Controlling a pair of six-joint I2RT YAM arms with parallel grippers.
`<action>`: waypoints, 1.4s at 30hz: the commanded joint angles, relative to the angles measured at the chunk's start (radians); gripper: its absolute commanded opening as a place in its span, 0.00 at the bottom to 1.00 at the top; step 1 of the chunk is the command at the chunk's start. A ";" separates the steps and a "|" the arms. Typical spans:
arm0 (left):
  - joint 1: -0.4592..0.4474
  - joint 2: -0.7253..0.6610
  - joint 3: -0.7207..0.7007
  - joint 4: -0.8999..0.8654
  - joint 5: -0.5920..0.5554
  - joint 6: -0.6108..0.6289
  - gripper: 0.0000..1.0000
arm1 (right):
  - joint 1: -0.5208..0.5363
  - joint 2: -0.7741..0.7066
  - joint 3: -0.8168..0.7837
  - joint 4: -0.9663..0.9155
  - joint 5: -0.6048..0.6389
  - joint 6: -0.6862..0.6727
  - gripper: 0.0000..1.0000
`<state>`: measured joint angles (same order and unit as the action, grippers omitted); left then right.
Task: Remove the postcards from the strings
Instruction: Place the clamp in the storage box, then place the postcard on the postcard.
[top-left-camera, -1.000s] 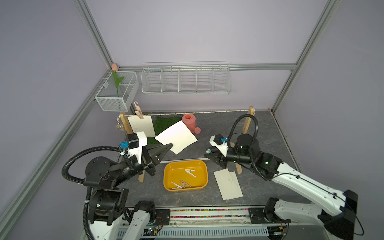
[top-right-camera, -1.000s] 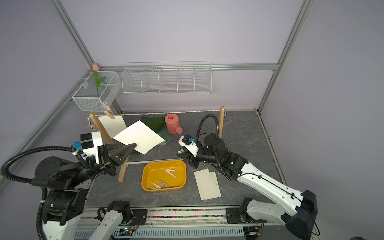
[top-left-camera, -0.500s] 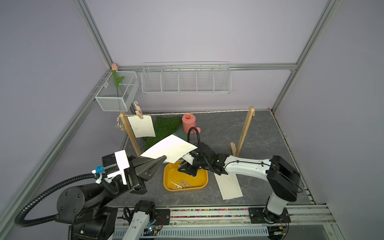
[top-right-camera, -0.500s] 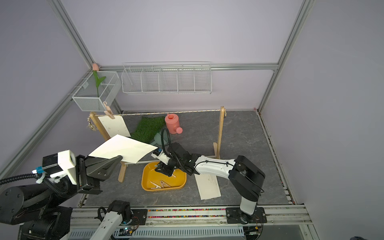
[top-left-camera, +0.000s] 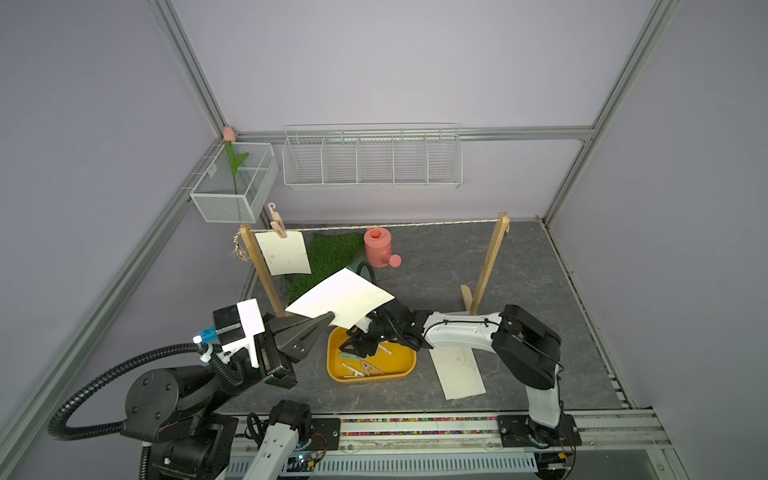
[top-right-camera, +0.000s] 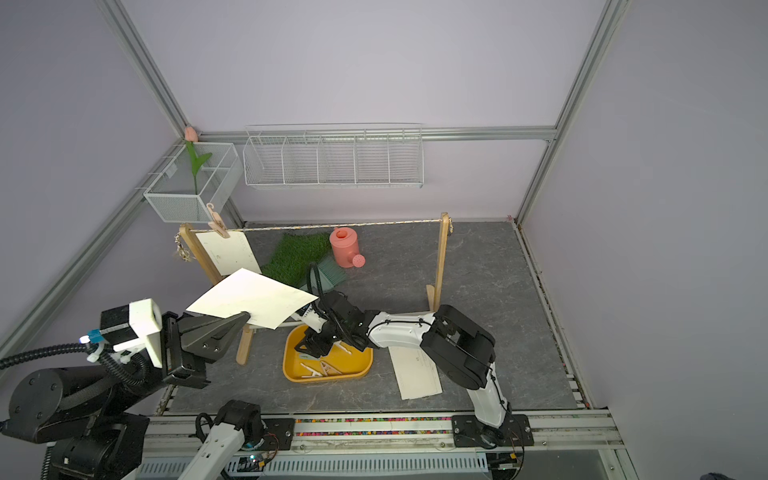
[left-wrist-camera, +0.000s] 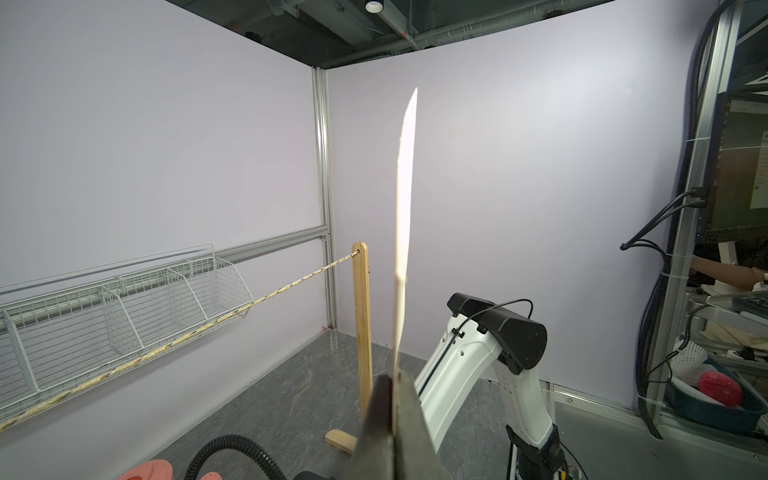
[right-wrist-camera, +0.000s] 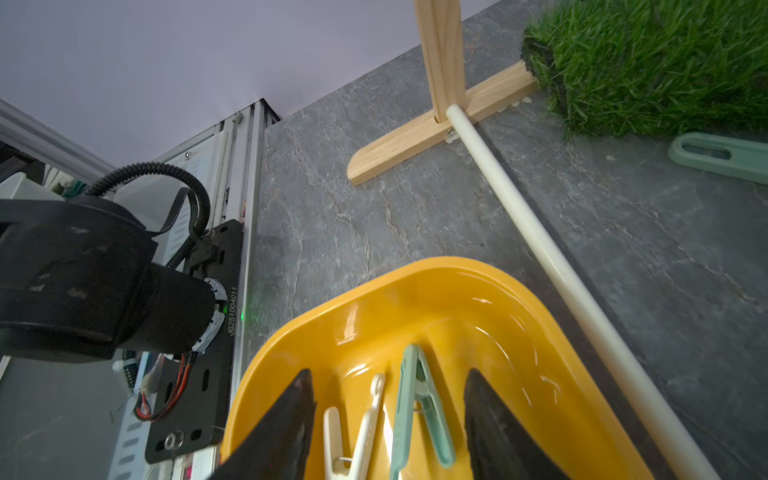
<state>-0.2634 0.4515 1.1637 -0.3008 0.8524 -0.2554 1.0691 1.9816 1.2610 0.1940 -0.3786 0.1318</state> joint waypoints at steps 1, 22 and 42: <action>-0.011 -0.006 -0.006 0.005 -0.013 -0.024 0.00 | -0.029 -0.069 -0.055 0.063 0.001 0.036 0.59; -0.177 0.292 -0.161 0.052 0.013 -0.211 0.00 | -0.161 -1.268 -0.468 -0.567 0.781 -0.014 0.78; -0.713 0.748 -0.399 0.222 -0.418 -0.719 0.00 | -0.161 -1.873 -0.500 -0.682 1.182 -0.074 0.84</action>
<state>-0.9447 1.1732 0.8135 -0.1894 0.5415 -0.7769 0.9096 0.1299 0.7849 -0.5125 0.7429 0.0776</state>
